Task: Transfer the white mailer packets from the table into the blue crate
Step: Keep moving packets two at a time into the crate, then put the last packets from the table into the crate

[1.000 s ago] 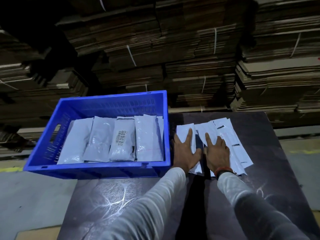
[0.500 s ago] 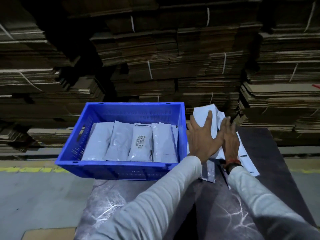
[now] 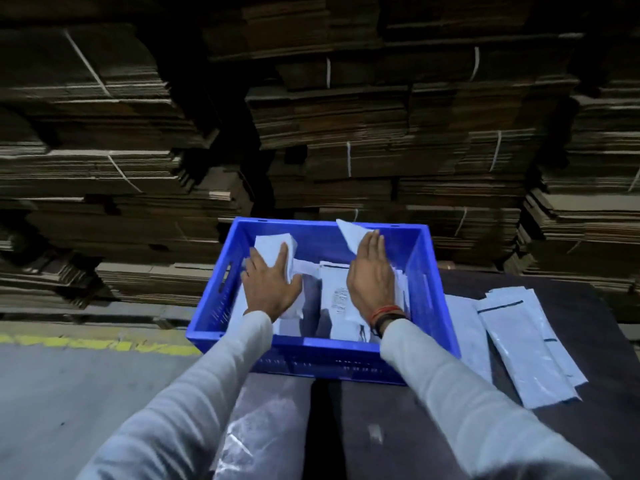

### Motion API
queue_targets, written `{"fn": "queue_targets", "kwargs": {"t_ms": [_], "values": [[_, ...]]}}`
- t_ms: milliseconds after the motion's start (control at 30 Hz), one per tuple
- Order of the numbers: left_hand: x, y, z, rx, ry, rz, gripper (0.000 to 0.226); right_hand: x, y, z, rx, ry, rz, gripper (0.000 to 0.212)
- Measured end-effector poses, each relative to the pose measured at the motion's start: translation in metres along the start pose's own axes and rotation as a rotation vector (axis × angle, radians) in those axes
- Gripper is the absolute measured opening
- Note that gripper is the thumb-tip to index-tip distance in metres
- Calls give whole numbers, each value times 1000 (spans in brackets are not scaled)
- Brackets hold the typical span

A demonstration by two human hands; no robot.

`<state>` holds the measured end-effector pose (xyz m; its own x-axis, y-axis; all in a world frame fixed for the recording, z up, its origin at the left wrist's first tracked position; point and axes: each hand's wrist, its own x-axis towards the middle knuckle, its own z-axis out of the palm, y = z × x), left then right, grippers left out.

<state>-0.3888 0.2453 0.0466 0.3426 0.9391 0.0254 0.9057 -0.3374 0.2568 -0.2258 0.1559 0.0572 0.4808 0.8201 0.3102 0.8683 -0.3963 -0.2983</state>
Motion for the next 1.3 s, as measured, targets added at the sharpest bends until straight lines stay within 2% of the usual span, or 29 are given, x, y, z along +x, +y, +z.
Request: {"fn": "queue_targets", "kwargs": {"t_ms": [233, 333, 400, 500, 767, 967, 1133, 1300], "values": [[16, -70, 28, 37, -119, -33, 75, 5, -86, 90, -26, -258, 43, 62], [24, -83, 42, 97, -157, -10, 75, 0, -114, 119, -18, -435, 87, 71], [27, -90, 49, 161, -180, 27, 77, -5, -123, 134, -2, -564, 131, 77], [29, -95, 57, 191, -201, 45, 75, -8, -120, 146, 31, -679, 187, 70], [29, -91, 68, 105, -322, -13, 83, -9, -97, 134, 18, -641, 210, 68], [26, -76, 54, -1, -177, -27, 80, -11, -70, 107, 20, -485, 113, 72], [23, -21, 29, -128, -24, 25, 78, -9, -8, 62, 0, -318, 87, 71], [8, 79, 20, -289, -17, 160, 76, -19, 80, 0, -44, -127, 127, 76]]}}
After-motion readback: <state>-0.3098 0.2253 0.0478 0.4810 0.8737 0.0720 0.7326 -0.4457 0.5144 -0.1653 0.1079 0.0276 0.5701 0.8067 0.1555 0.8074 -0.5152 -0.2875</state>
